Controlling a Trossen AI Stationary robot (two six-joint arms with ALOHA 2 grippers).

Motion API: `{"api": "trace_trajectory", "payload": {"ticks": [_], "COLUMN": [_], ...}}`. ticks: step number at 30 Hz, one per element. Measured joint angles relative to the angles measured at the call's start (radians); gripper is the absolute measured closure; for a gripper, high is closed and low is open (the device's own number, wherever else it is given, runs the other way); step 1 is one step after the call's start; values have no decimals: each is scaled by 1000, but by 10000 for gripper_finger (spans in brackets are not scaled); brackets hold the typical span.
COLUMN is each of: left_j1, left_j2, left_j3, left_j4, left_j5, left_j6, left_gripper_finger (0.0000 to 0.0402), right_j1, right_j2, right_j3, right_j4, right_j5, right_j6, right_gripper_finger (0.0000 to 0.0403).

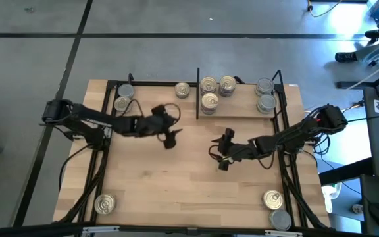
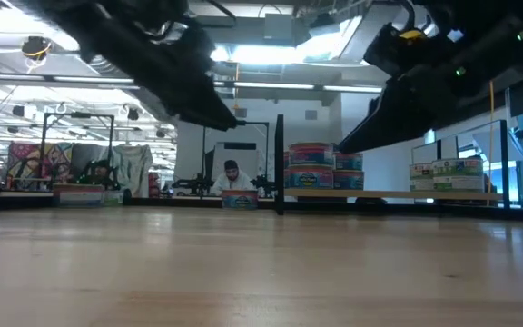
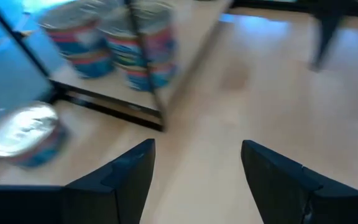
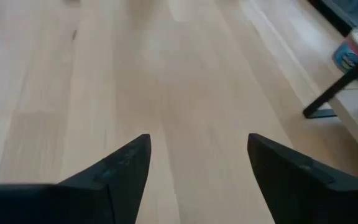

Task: Stack canned seafood by type on shelf
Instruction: Put the blue tuna can into the shelf

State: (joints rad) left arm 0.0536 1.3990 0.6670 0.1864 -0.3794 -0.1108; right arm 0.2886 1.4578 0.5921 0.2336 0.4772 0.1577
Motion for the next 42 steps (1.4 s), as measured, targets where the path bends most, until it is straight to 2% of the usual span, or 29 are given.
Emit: {"api": "trace_trajectory", "payload": {"ticks": [5,10,16,23,27,33,42], "left_j1": [138,281,447,562,591,588,488], "left_j2": [62,144,312,499,542,537,517], "left_j3": [75,146,255,420,472,481,483], "left_j4": [1,7,12,-62,-171,-255,-445], "left_j5": [0,2,151,180,236,240,243], "left_j6": [97,145,148,172,169,149,135], "left_gripper_finger": [163,179,221,238,243,251,253], "right_j1": [-1,-11,-55,-60,-60,-60,-60], "right_j2": [1,1,3,70,102,120,120], "right_j3": [-50,-57,-57,-57,-58,-58,-57], "right_j4": [94,156,142,140,130,123,136], "right_j5": [58,134,76,61,44,24,34], "right_j6": [-13,-117,-105,-53,1,29,-141], "right_gripper_finger": [134,134,134,134,134,134,134]}}
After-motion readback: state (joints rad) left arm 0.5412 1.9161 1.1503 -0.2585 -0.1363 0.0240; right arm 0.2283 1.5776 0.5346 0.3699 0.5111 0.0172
